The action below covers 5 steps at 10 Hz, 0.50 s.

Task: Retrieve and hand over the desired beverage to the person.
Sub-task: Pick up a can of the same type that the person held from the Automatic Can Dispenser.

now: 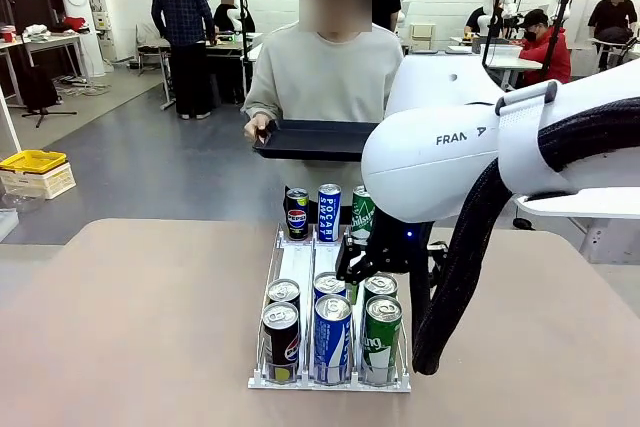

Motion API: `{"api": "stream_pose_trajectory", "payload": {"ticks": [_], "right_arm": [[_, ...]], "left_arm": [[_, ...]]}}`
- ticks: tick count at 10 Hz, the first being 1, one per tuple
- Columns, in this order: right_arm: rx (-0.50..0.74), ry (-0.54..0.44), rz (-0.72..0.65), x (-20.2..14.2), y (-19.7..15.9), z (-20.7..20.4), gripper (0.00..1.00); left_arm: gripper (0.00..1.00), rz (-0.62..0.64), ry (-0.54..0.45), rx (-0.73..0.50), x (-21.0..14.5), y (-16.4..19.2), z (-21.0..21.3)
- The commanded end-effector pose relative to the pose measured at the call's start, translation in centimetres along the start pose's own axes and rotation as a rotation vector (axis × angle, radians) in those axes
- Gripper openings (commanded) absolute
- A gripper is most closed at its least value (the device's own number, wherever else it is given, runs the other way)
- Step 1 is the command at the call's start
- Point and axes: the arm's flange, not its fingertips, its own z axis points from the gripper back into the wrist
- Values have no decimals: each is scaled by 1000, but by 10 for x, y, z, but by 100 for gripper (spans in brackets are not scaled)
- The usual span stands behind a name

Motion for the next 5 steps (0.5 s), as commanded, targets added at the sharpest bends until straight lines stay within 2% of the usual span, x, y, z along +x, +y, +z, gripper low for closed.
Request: {"api": "stream_pose_trajectory", "payload": {"ticks": [1, 5], "right_arm": [[-47, 6, -30, 2, 4, 1, 100], [-79, 43, -29, -2, 3, -6, 100]], "left_arm": [[100, -9, -11, -12, 0, 1, 1], [100, -9, -11, -12, 0, 1, 1]]}}
